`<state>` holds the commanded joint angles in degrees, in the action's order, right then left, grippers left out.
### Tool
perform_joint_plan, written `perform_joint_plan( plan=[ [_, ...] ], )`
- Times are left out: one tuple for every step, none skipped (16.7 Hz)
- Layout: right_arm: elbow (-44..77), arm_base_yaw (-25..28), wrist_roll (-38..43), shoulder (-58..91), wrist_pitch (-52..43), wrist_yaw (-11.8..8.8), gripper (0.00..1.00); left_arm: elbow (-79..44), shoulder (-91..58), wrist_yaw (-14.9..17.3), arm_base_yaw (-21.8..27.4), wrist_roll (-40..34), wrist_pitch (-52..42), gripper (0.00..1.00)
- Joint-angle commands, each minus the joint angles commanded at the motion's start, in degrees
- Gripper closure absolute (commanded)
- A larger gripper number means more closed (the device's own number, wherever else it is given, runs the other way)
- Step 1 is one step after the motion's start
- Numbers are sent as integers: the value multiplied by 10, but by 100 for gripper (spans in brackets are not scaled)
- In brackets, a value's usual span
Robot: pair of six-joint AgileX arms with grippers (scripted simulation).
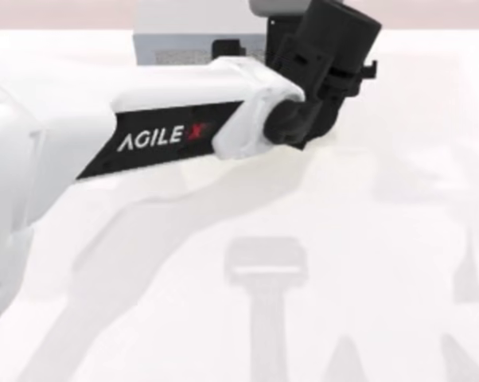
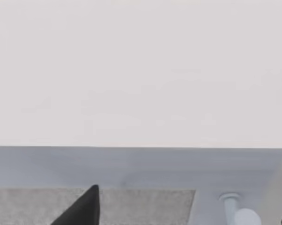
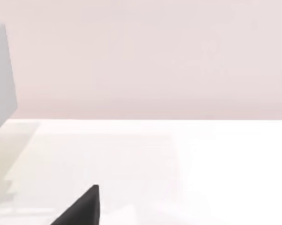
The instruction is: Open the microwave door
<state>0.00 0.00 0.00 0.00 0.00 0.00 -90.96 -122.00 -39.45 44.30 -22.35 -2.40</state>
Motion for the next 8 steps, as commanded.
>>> perform_joint_plan(
  plan=[
    [0, 0, 0, 0, 0, 0, 0, -11, -13, 7, -8, 6, 7, 0],
    [0, 0, 0, 0, 0, 0, 0, -17, -20, 11, -13, 9, 11, 0],
    [0, 0, 0, 0, 0, 0, 0, -19, -21, 12, -14, 10, 11, 0],
    [0, 0, 0, 0, 0, 0, 0, -19, -21, 12, -14, 10, 11, 0],
    [0, 0, 0, 0, 0, 0, 0, -19, -21, 12, -14, 10, 11, 0],
    [0, 0, 0, 0, 0, 0, 0, -19, -21, 12, -14, 10, 11, 0],
    [0, 0, 0, 0, 0, 0, 0, -19, -21, 12, -14, 10, 11, 8],
    [0, 0, 0, 0, 0, 0, 0, -19, -21, 12, -14, 10, 11, 15]
  ],
)
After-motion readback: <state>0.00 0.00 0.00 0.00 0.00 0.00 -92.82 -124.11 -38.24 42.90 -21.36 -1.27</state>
